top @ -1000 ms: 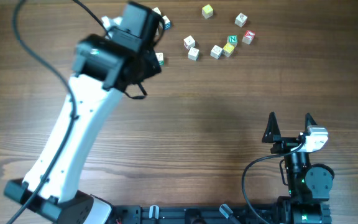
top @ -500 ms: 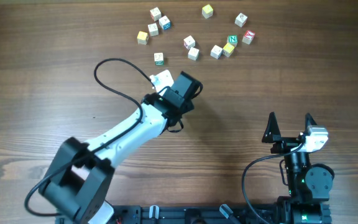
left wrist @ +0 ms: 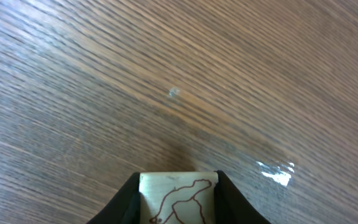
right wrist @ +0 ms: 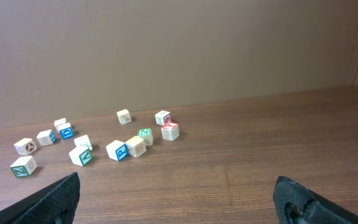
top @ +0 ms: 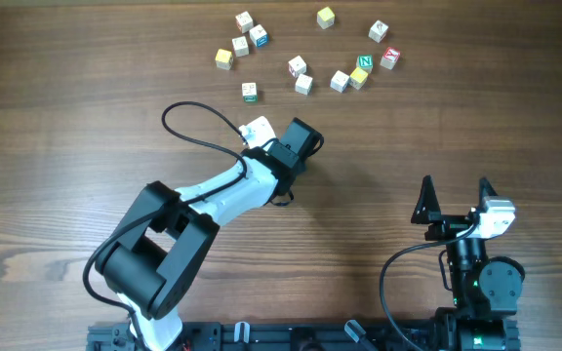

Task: Form a circle
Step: 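Carry the held block toward the table center and lower it, then open the left gripper to release the block on the table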

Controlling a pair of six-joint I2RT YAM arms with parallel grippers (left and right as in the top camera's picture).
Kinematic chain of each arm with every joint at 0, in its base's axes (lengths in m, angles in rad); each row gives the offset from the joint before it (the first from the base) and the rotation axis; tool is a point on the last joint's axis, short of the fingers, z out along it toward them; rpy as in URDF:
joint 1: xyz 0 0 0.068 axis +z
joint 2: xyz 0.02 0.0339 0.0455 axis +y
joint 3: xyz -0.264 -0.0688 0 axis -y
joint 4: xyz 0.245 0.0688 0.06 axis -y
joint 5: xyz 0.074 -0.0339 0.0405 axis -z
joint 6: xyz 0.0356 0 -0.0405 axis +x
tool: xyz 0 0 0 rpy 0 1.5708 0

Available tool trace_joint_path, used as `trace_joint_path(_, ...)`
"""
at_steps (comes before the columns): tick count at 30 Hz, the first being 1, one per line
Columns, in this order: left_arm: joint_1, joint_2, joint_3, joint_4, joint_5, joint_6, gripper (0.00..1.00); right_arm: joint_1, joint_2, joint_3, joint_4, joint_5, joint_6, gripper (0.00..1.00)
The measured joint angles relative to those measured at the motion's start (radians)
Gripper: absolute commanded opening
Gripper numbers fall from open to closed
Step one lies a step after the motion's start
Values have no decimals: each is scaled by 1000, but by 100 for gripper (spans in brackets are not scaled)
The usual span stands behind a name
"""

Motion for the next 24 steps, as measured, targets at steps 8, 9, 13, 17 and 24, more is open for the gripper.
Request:
trace_joint_path(8,0,8,0,12,-56,-76,48,0,0,0,0,0,0,100)
trace_joint_path(9,0,8,0,12,-58,-76,49,0,0,0,0,0,0,100)
trace_joint_path(13,0,8,0,15,-59,-85,50,0,0,0,0,0,0,100)
trace_joint_path(17,0,8,0,15,-59,-85,49,0,0,0,0,0,0,99)
trace_joint_path(24,0,8,0,19,-59,-89,49,0,0,0,0,0,0,100)
